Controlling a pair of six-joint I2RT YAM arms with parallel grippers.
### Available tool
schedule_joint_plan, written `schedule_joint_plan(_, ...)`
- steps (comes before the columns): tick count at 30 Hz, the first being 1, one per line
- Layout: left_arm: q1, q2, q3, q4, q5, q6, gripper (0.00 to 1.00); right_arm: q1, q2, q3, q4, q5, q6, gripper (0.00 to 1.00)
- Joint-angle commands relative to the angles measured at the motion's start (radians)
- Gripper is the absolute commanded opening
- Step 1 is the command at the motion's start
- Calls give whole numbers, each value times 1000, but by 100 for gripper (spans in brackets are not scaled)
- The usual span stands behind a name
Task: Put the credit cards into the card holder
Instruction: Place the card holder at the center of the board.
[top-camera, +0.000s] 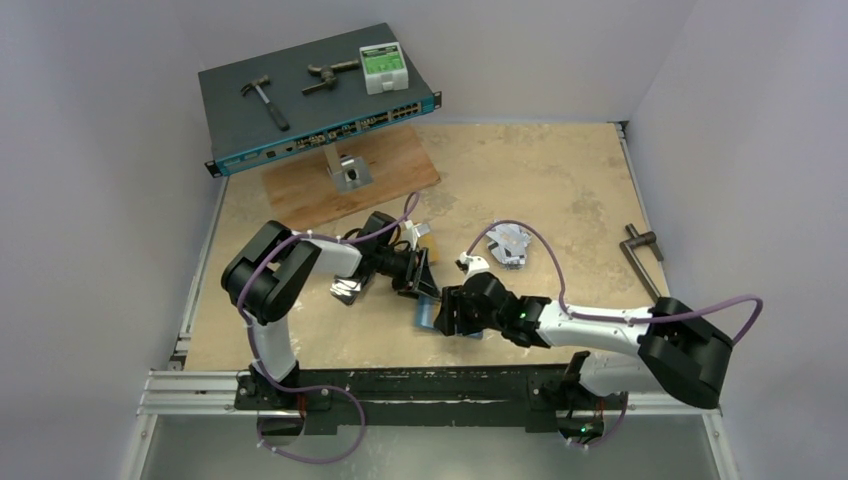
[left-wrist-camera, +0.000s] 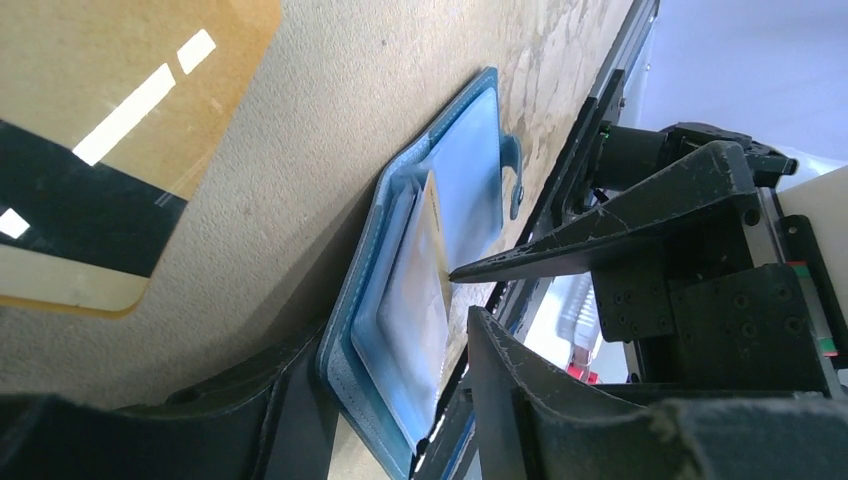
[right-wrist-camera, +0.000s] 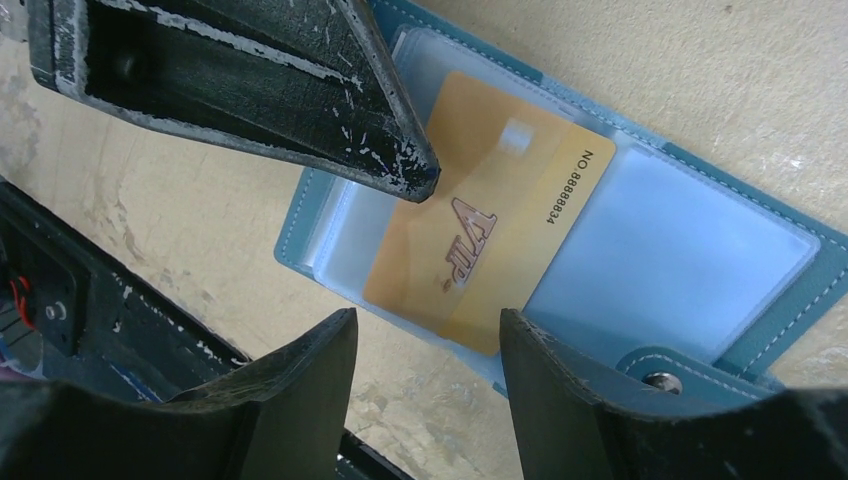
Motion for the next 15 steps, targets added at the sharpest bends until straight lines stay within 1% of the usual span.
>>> schedule_joint_plan(1, 10, -9, -7, 51, 7, -5, 46, 6, 36, 46, 69, -31, -28, 54)
schedule_joint_plan(6, 10, -5, -7, 59, 10, -11, 46, 6, 69, 62, 116, -63, -32, 54)
schedule_joint_plan(8, 11, -5, -6, 58, 12, -9, 46, 6, 63, 79, 91, -60, -35, 54)
schedule_joint_plan(15, 15, -5, -9, 52, 11, -7, 44, 3, -62, 42, 5, -17, -20, 54)
